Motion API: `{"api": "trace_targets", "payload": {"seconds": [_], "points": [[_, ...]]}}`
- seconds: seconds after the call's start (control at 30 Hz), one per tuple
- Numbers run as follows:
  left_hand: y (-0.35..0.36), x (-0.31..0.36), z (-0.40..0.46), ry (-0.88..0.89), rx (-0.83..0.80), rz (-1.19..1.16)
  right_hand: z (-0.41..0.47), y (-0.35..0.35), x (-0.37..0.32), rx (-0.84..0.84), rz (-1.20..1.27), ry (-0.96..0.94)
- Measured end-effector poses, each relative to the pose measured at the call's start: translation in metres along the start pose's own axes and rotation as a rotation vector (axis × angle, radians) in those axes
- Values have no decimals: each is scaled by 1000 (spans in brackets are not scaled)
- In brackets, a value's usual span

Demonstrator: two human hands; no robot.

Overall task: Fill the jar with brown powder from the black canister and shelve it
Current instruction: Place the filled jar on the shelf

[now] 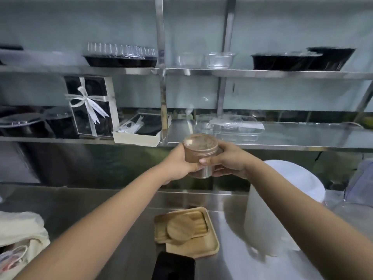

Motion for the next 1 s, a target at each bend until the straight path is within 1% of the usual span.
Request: {"api": "trace_targets", "payload": {"seconds": [0.17, 0.37, 0.53, 0.67, 0.77, 0.83, 0.9, 0.97, 1.0], "points": [[-22, -29, 58, -55, 118, 12, 64, 10, 3, 57, 143, 1], [-36, -60, 120, -44, 214, 17, 131, 17, 11, 122, 163, -52], [-42, -86, 161, -23, 253, 12, 172, 19, 23, 203, 193, -108], [-43, -113, 175, -51, 390, -145, 193, 22, 34, 265, 221, -138], [-42, -124, 181, -62, 484, -261, 202, 21, 43, 394, 214, -113], [-42, -127, 182, -63, 550, -281, 204, 19, 49, 465, 200, -78], [-43, -126, 180, -54, 608, -213, 207, 18, 55, 477, 216, -52], [-45, -121, 178, -29, 636, -36, 208, 19, 58, 473, 238, -35], [-44, -120, 178, -18, 626, 37, 207, 20, 58, 466, 242, -24]]}}
Point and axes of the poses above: each hand's wrist, its own z-axis towards the middle knuckle, its own y-axis out of the palm, x = y × z, the point moved 9 cm from there along z, towards the middle knuckle, and after that the axes turned 9 degrees about x, right-handed, at the moved point
